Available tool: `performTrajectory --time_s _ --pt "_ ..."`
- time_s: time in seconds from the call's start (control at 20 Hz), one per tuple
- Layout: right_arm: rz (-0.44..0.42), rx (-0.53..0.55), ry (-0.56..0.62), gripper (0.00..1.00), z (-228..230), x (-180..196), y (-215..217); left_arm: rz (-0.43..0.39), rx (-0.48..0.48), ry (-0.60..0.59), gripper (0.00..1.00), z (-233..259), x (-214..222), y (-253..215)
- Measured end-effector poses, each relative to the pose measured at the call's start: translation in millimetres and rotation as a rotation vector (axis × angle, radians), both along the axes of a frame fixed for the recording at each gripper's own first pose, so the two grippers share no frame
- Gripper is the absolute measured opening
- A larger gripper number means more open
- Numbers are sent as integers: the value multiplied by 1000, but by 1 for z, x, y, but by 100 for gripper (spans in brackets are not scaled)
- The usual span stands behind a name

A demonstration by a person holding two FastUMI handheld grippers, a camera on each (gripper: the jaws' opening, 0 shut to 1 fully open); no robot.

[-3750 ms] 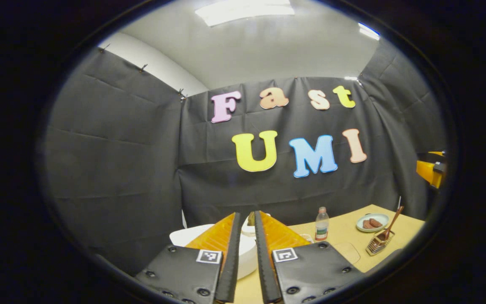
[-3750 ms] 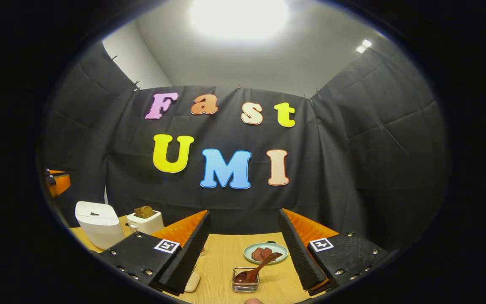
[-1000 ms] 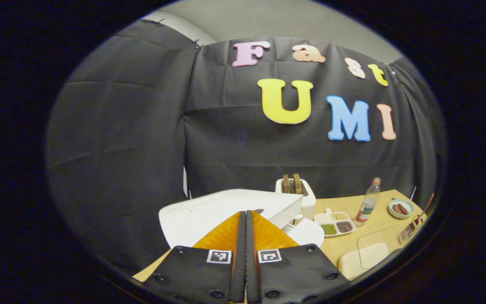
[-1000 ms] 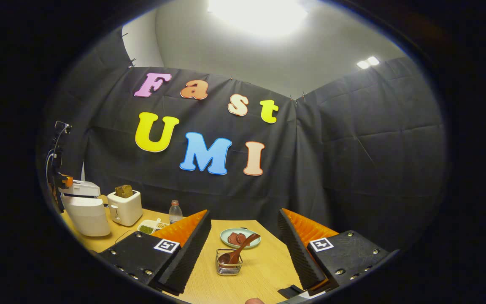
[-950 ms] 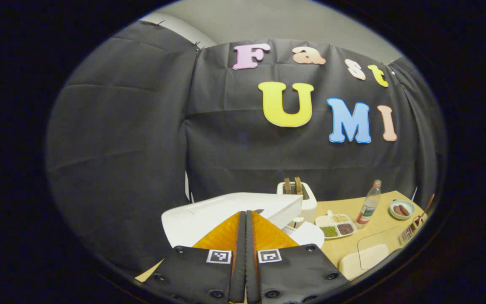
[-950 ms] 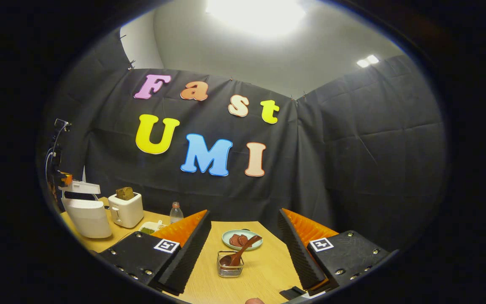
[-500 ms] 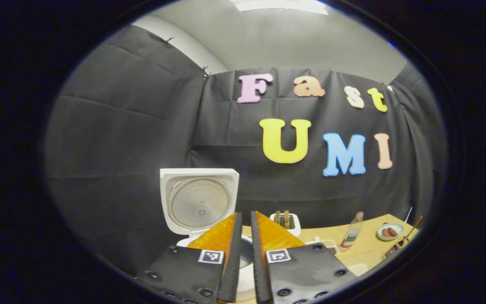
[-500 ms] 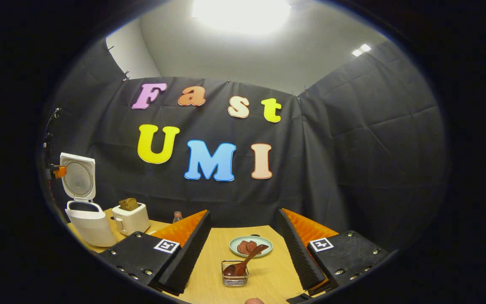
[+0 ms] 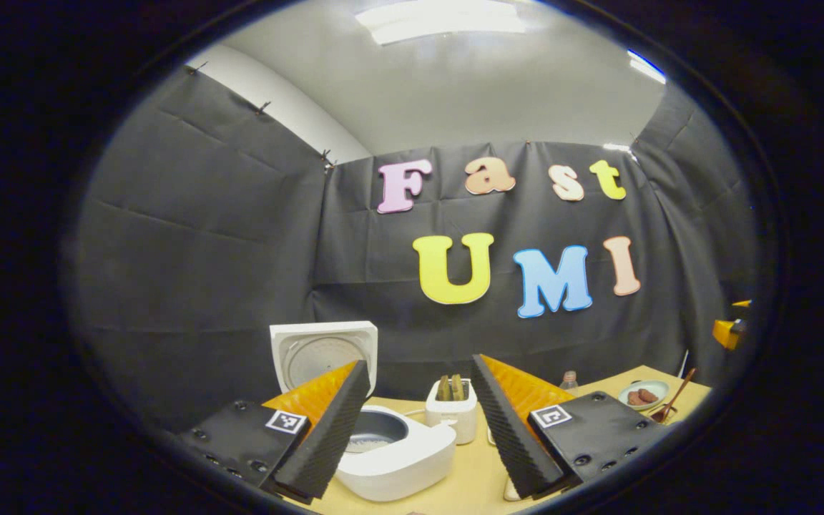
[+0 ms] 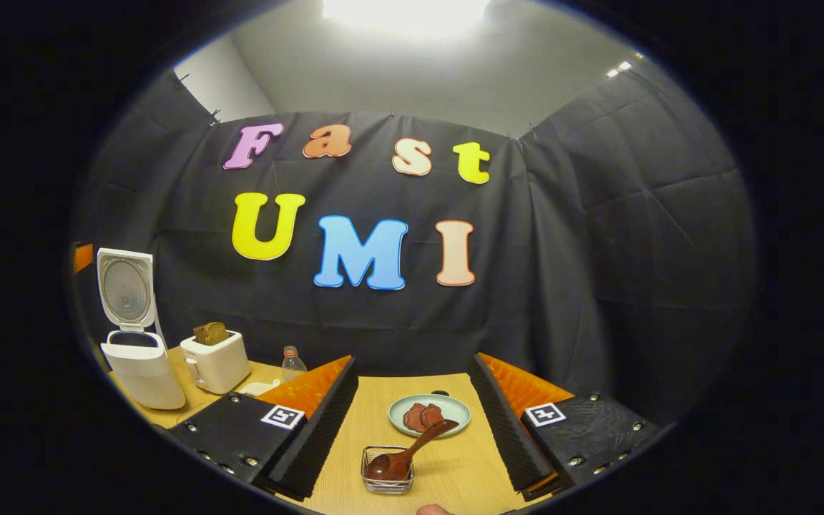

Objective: Close the left gripper, press the button to open the rice cooker; take a wooden spoon from the chopstick holder with the right hand, scoop a spoonful of rice and pour it into the rice cooker, then put the wooden spoon back into the chopstick holder.

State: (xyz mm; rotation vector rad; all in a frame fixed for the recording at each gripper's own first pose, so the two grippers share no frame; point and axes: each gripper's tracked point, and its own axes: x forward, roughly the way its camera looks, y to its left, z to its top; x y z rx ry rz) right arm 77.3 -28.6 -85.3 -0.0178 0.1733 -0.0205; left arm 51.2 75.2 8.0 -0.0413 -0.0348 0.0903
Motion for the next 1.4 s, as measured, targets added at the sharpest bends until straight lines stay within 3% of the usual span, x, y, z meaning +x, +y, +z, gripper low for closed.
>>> performTrajectory --time_s 0.05,0.1,0.2,0.25,0.3,0.55,1.3,1.4 --pt "2 3 13 96 -7 6 -3 0 -9 1 92 1 -6 -5" --pt "9 14 22 96 -14 10 -5 5 -13 4 98 1 -10 -5" --pt "14 41 58 96 -33 21 -8 21 -15 15 98 -2 -17 -3" --pt "15 53 76 96 -41 26 -9 27 -16 21 92 -2 -19 -3" --pt "12 62 92 96 -50 30 -11 38 -16 22 98 -2 -23 -3" --pt "-5 102 201 96 -99 50 -21 81 14 31 98 5 -35 1" --pt "-2 322 540 98 -217 51 -5 160 65 123 98 -14 -62 4" --pt "0 364 567 79 -222 51 -2 177 70 128 98 -16 -64 7"
